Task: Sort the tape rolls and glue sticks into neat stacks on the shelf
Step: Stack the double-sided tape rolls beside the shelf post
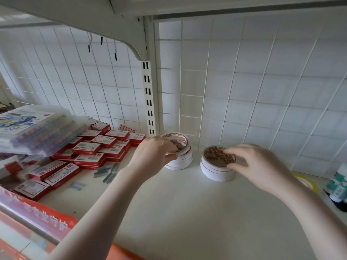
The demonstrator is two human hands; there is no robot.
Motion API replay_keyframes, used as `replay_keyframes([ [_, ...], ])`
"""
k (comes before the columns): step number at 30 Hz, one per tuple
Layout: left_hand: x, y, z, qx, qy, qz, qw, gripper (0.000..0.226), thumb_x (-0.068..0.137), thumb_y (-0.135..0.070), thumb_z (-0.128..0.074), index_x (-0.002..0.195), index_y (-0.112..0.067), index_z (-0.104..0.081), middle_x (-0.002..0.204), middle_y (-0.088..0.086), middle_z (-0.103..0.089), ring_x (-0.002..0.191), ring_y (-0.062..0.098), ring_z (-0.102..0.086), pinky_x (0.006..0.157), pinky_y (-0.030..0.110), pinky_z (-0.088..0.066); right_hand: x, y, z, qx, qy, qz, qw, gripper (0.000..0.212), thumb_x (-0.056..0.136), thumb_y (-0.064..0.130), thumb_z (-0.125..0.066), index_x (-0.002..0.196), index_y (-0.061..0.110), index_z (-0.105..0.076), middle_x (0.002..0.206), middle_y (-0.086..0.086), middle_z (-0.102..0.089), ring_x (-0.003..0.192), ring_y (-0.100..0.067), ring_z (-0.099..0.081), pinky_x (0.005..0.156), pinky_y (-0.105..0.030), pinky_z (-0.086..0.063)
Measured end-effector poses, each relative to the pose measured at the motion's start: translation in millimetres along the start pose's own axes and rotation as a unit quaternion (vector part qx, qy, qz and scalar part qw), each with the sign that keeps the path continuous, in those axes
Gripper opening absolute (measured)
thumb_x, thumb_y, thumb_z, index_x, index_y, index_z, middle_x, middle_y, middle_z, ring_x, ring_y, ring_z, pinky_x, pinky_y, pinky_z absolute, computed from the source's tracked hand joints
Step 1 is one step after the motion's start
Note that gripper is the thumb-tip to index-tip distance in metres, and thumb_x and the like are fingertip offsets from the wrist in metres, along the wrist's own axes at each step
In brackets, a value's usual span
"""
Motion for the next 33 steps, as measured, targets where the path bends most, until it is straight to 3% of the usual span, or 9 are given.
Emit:
replay_keyframes([
  [6,13.2,4.7,-17.2,0.019,0.035,0.014,0.999,0.018,0.087,-0.033,-0.06,0.087,-0.016,-0.065,0.081,0.001,-0.062,0.082,0.023,-0.054,0.059,0.03,-0.031,-18.5,-7.7,18.9,-0.029,-0.004,-0.013,0.999,0.032,0.086,0.031,-0.064,0.118,0.033,-0.062,0.111,0.016,-0.062,0.104,-0.009,-0.055,0.078,-0.022,-0.036],
  [11,13.0,9.4,-26.6,-0.005,0.055,0.028,0.998,0.015,0.087,-0.033,-0.06,0.092,-0.021,-0.068,0.089,-0.001,-0.066,0.087,0.022,-0.056,0.069,0.032,-0.045,-35.1,-17.7,14.4,-0.03,0.0,-0.041,0.999,0.033,0.083,0.029,-0.068,0.116,0.033,-0.065,0.099,0.022,-0.058,0.1,-0.009,-0.059,0.075,-0.022,-0.037],
  [14,14.2,10.5,-30.4,-0.009,0.066,0.024,0.997,0.018,0.087,-0.034,-0.058,0.091,-0.019,-0.068,0.087,0.001,-0.066,0.085,0.022,-0.056,0.069,0.033,-0.046,-41.7,-21.8,8.8,-0.018,0.0,-0.058,0.998,0.033,0.082,0.029,-0.069,0.114,0.034,-0.065,0.104,0.021,-0.061,0.1,-0.009,-0.06,0.077,-0.023,-0.04],
  [19,17.7,12.7,-35.5,-0.021,0.091,0.018,0.995,0.014,0.086,-0.034,-0.06,0.09,-0.023,-0.069,0.085,-0.001,-0.066,0.082,0.022,-0.058,0.071,0.034,-0.048,-43.9,-22.9,3.2,-0.031,0.005,-0.061,0.998,0.033,0.086,0.034,-0.065,0.118,0.038,-0.061,0.108,0.023,-0.06,0.1,-0.004,-0.057,0.071,-0.013,-0.032],
  [24,19.2,12.2,-37.6,-0.024,0.109,0.017,0.994,0.015,0.085,-0.035,-0.06,0.088,-0.024,-0.068,0.084,-0.002,-0.066,0.081,0.023,-0.059,0.071,0.035,-0.049,-44.3,-25.8,-0.8,-0.044,0.006,-0.069,0.997,0.032,0.087,0.037,-0.062,0.119,0.041,-0.059,0.104,0.028,-0.055,0.098,-0.003,-0.057,0.066,-0.009,-0.033],
  [27,18.6,13.0,-38.7,-0.032,0.116,0.025,0.992,0.016,0.085,-0.035,-0.059,0.088,-0.022,-0.068,0.084,-0.002,-0.066,0.081,0.022,-0.059,0.071,0.037,-0.05,-44.5,-23.2,0.0,-0.058,0.007,-0.066,0.996,0.033,0.089,0.04,-0.059,0.121,0.044,-0.055,0.11,0.028,-0.055,0.102,-0.002,-0.055,0.066,-0.001,-0.032],
  [31,17.9,7.7,-36.5,-0.007,0.113,0.028,0.993,0.018,0.086,-0.032,-0.056,0.084,-0.017,-0.065,0.081,-0.001,-0.064,0.079,0.022,-0.058,0.068,0.036,-0.049,-48.0,-22.9,4.4,-0.049,0.007,-0.062,0.997,0.033,0.089,0.04,-0.059,0.121,0.043,-0.056,0.11,0.027,-0.056,0.102,-0.002,-0.056,0.066,-0.009,-0.032],
  [33,16.1,2.4,-35.2,0.001,0.107,0.033,0.994,0.016,0.087,-0.03,-0.055,0.086,-0.016,-0.063,0.082,0.0,-0.063,0.081,0.023,-0.056,0.066,0.033,-0.047,-51.3,-26.9,6.6,-0.043,0.009,-0.062,0.997,0.033,0.088,0.04,-0.06,0.12,0.041,-0.058,0.112,0.025,-0.057,0.104,-0.003,-0.056,0.072,-0.014,-0.035],
])
Point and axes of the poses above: each hand's wrist, its own x-axis towards the middle knuckle, its own z-axis out of the back of the hand, y = z × x, the point moved 10 cm from there along x, towards the middle knuckle
